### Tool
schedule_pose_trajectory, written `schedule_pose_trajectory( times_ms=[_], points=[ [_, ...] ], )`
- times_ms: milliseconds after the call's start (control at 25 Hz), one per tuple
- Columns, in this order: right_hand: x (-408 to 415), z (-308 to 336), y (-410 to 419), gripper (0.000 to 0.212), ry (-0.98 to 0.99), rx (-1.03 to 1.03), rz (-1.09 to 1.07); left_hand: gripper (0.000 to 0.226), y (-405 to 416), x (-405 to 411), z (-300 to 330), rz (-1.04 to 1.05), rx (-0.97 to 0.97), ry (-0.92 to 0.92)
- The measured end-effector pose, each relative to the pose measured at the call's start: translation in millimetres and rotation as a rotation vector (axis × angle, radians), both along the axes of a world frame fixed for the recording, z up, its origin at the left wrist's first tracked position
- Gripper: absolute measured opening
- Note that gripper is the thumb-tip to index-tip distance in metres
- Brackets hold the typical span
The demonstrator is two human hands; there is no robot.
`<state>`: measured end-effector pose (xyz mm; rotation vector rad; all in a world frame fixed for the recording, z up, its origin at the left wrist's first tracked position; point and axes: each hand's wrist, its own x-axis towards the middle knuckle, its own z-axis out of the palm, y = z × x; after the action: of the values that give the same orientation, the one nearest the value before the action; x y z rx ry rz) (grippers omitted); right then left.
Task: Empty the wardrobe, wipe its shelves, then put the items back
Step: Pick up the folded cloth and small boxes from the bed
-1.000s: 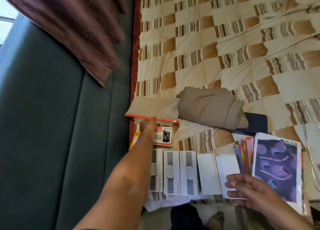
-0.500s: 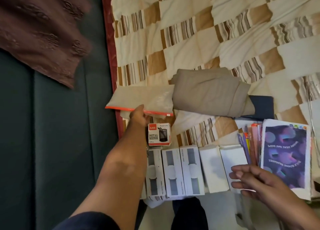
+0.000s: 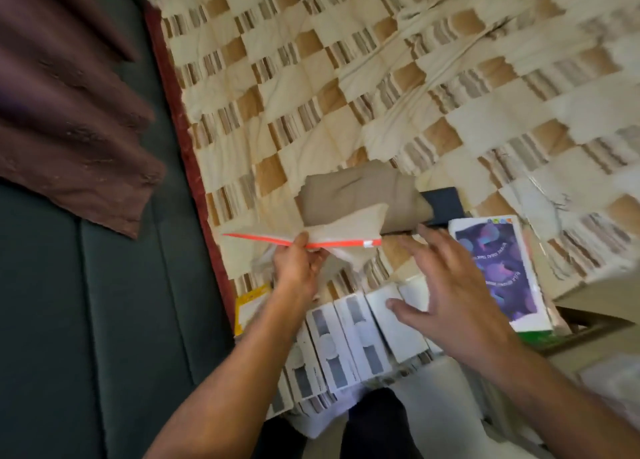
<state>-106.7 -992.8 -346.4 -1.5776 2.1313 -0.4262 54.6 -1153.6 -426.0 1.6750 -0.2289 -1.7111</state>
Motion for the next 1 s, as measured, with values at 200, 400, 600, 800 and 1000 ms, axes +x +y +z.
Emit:
schedule_pose_trajectory(
  times_ms=[200, 400, 600, 800, 1000],
  points=[
    [-14.6, 10.7, 90.3, 0.100, 0.365, 0.163, -0.106, 0.009, 137.6, -93.6, 36.1, -0.363, 0.051, 0.123],
    [-46.2, 39.9, 252.3, 0.020, 0.541, 0.112, -0.460, 0.033, 279.8, -158.2, 73.0, -0.659, 0.163, 0.278],
    [-43.4, 79.3, 422.5, 0.029, 0.350, 0.206, -0.749, 0.051, 426.3, -162.6, 83.0, -1.402, -0.448, -0.045],
    [-4.1, 90.4, 580.8, 0.026, 0.213, 0.247, -1.038, 0.108, 561.1, -160.7, 41.1, -2.075, -1.965, -0.066],
    [52.5, 93.4, 710.8, 0.027, 0.045, 0.189, -1.403, 0.057, 665.0, -217.8, -0.7, -2.473, -2.062, 0.256]
  ],
)
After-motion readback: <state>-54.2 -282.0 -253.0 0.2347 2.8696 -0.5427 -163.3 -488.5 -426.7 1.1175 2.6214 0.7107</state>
